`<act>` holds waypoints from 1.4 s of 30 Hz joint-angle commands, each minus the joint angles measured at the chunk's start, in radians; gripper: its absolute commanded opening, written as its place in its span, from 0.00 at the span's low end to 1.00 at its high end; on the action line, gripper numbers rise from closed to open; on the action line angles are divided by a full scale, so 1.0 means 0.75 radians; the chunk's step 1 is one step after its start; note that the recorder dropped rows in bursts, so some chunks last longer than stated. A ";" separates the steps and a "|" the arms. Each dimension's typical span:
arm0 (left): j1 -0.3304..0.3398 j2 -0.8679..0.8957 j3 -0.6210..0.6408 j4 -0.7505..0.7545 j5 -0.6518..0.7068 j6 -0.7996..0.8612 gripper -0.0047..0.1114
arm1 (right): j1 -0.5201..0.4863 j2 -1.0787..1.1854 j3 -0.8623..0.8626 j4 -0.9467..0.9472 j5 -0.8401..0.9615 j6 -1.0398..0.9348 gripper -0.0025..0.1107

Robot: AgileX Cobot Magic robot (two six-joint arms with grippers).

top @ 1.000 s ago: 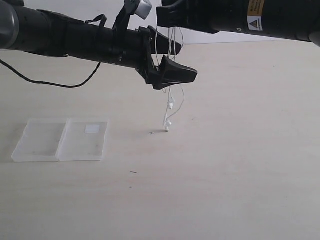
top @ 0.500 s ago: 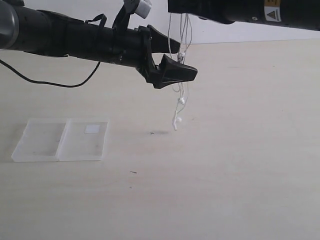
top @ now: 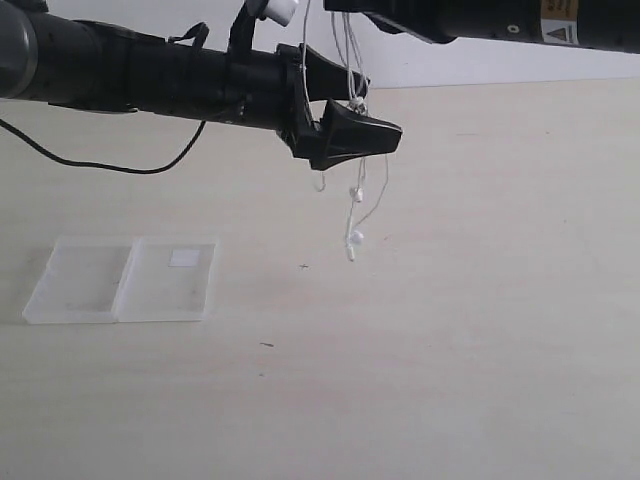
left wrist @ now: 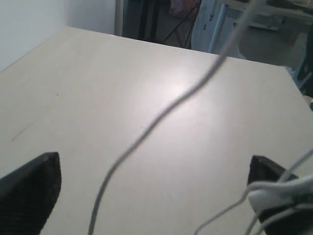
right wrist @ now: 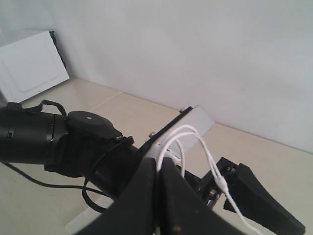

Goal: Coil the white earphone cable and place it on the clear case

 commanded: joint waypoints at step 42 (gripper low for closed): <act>0.002 0.002 -0.004 0.100 0.293 0.090 0.63 | 0.000 -0.004 -0.007 -0.410 0.088 0.076 0.02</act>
